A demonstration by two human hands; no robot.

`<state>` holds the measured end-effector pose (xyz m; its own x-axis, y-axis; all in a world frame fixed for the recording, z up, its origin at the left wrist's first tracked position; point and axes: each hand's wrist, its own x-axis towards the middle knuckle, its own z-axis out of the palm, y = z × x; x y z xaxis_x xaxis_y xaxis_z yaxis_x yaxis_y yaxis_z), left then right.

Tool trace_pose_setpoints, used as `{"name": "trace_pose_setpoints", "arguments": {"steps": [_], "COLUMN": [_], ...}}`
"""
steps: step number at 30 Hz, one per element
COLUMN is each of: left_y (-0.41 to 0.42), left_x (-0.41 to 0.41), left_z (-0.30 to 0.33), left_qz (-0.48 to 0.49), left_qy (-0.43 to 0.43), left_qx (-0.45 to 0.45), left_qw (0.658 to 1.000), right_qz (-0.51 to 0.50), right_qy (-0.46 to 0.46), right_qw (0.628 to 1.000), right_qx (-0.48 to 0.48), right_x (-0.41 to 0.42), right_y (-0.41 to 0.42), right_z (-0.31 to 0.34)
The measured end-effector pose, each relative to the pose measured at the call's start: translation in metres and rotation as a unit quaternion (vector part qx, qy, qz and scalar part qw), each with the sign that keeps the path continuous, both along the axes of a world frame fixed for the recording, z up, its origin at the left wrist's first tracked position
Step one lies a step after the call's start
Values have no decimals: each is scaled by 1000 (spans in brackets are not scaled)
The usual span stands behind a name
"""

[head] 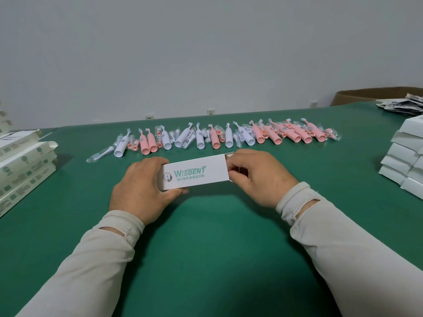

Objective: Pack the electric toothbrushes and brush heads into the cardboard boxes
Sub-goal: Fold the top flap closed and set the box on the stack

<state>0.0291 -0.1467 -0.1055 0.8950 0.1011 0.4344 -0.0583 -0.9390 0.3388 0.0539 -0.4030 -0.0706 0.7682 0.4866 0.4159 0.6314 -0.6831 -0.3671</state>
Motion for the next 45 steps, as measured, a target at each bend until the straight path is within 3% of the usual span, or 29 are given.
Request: {"name": "trace_pose_setpoints", "arguments": {"steps": [8, 12, 15, 20, 28, 36, 41, 45], "left_y": [1, 5, 7, 7, 2, 2, 8, 15], "left_x": [0, 1, 2, 4, 0, 1, 5, 7], "left_z": [-2, -3, -4, -5, -3, -3, -6, -7], "left_qz": [-6, -17, -29, -34, -43, -59, -72, -56], "left_qy": [-12, -46, -54, -47, -37, -16, -1, -24], "left_qx": [-51, -82, -94, -92, -74, -74, -73, -77], "left_qw": [999, 995, 994, 994, 996, 995, 995, 995], "right_qz": [15, 4, -3, 3, 91, 92, 79, 71], "right_qy": [-108, -17, 36, 31, 157, 127, 112, 137], "right_qw": [994, 976, 961, 966, 958, 956, 967, 943], "right_qx": [23, 215, 275, 257, 224, 248, 215, 296], "right_x": [1, 1, 2, 0, -4, -2, 0, 0], "right_y": [-3, -6, -7, -1, 6, 9, 8, 1], "right_z": [0, -3, -4, -5, -12, -17, -16, -7]}}
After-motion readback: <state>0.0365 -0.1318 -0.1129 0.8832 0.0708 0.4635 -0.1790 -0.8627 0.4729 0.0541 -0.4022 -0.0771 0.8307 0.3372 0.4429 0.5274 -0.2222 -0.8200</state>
